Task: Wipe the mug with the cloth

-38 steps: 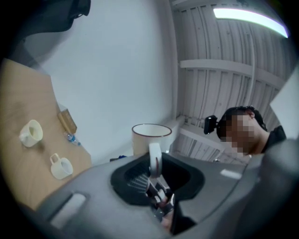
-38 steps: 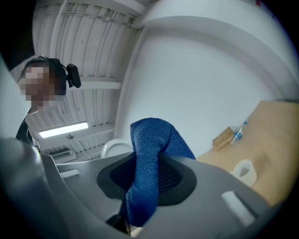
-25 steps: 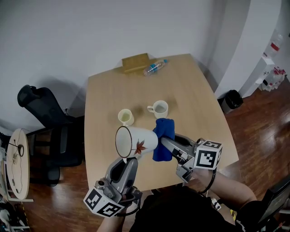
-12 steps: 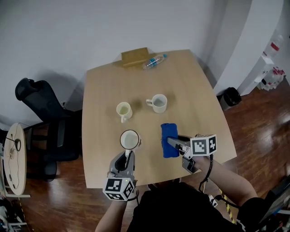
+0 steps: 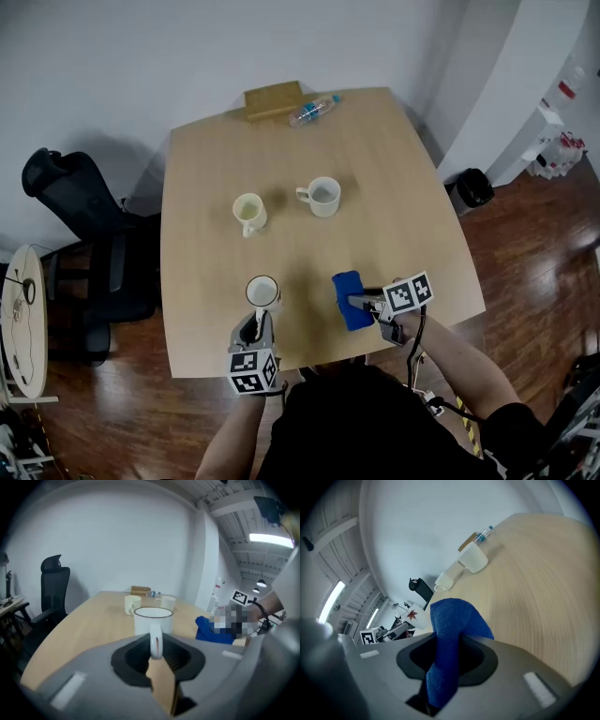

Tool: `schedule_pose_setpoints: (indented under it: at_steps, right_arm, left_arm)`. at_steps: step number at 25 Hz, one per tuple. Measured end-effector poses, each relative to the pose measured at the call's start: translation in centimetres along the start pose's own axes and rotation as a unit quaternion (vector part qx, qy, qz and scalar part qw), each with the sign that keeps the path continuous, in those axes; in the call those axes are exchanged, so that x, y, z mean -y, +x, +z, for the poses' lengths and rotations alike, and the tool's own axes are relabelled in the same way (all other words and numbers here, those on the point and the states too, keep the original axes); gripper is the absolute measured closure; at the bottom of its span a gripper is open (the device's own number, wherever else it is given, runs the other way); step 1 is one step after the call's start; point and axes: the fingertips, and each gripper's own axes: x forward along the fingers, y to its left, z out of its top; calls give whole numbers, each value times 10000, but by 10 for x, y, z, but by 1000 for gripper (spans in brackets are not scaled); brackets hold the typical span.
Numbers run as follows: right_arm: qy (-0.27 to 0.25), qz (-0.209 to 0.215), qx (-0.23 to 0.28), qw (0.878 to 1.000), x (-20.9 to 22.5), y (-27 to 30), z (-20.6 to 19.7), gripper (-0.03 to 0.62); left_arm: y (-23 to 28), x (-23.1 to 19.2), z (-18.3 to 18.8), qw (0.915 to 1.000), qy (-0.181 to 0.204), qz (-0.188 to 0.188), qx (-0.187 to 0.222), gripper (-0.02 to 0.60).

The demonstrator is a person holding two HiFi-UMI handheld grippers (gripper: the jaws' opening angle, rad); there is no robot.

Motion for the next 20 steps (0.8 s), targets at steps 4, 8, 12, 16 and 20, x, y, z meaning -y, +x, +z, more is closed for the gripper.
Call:
schedule_pose_setpoints:
  at_steps: [4, 8, 12, 16, 20]
  right_arm:
    - [430, -427, 95, 9981, 45, -15, -21, 479]
    - [821, -451, 254, 9953, 58, -24, -28, 467]
    - [763, -690, 162, 9946, 59, -25, -30, 457]
    - [596, -1225, -22, 9907, 64, -29, -31, 436]
    - [230, -2023, -220, 9788, 73, -38, -33, 357]
  left_arm:
    - [-1, -9, -24, 9998, -33, 105, -178, 518]
    - [-5, -12, -42, 9995, -80, 177, -254, 518]
    - [-7, -9, -48, 9995, 70, 239, -205, 518]
    - [-7, -9, -56, 9993, 72, 242, -272, 517]
    - [-12, -12, -65, 9987, -50, 295, -421, 492]
